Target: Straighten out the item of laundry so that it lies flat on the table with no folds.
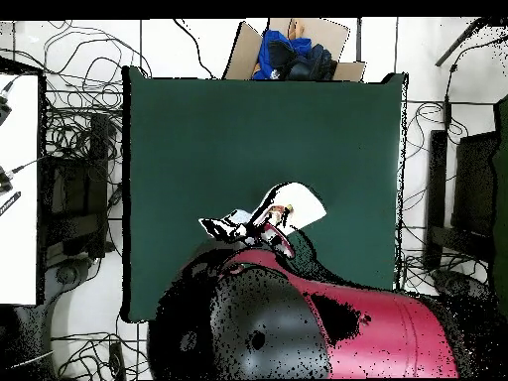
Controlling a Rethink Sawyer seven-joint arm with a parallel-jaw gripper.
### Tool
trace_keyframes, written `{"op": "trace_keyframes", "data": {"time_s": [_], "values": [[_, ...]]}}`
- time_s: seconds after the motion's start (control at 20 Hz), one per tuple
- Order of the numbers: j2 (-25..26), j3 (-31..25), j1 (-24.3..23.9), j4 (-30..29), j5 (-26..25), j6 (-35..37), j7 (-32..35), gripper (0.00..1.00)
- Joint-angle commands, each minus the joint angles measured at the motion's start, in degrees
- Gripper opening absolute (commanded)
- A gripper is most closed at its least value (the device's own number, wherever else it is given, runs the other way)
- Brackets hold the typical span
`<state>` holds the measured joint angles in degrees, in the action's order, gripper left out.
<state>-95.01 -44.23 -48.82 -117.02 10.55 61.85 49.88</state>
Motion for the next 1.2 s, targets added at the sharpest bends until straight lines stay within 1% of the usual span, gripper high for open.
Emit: {"op": "trace_keyframes", "data": {"time_s": [0.05,0.1,0.15,0.2,0.25,0.35,0.4,0.45,0.5,0.55,0.6,0.7,0.8,0.85,0.9,0.95,1.05,1.1,1.2], "values": [[6.3,2.2,2.5,-3.7,-3.0,-8.0,-2.0,0.0],[9.4,0.7,3.1,-2.6,-10.8,-10.4,5.5,0.0],[9.6,1.2,3.1,-2.8,-9.7,-10.5,4.3,0.0],[7.4,2.9,2.6,-4.2,-1.8,-8.2,-3.5,0.0],[6.8,3.5,2.8,-4.5,-0.3,-8.3,-4.8,0.0],[12.1,2.2,4.3,-2.9,-12.1,-15.1,6.2,0.0],[10.7,2.7,3.7,-3.6,-7.9,-13.0,2.1,0.0],[8.4,3.5,3.1,-4.1,-2.5,-9.9,-3.1,0.0],[6.2,4.6,2.7,-3.7,0.5,-5.9,-6.4,0.0],[6.9,4.2,2.8,-3.5,-1.5,-7.2,-4.7,0.0],[10.5,3.1,3.7,-3.2,-8.1,-12.4,1.5,0.0],[11.9,2.8,3.9,-3.3,-8.4,-13.4,1.7,0.0],[9.2,3.3,3.1,-3.7,-2.4,-9.5,-3.5,0.0],[9.2,3.4,3.3,-3.3,-3.1,-9.0,-2.9,0.0],[10.9,3.0,3.9,-2.7,-6.7,-10.9,0.8,0.0],[12.1,2.8,4.3,-2.3,-8.4,-12.0,2.4,0.0],[12.1,2.8,4.4,-2.1,-8.2,-11.5,2.3,0.0],[10.1,3.2,4.1,-1.7,-5.9,-8.1,0.3,0.0],[7.2,4.1,3.7,-0.2,-3.4,-2.4,-2.0,0.0]]}}
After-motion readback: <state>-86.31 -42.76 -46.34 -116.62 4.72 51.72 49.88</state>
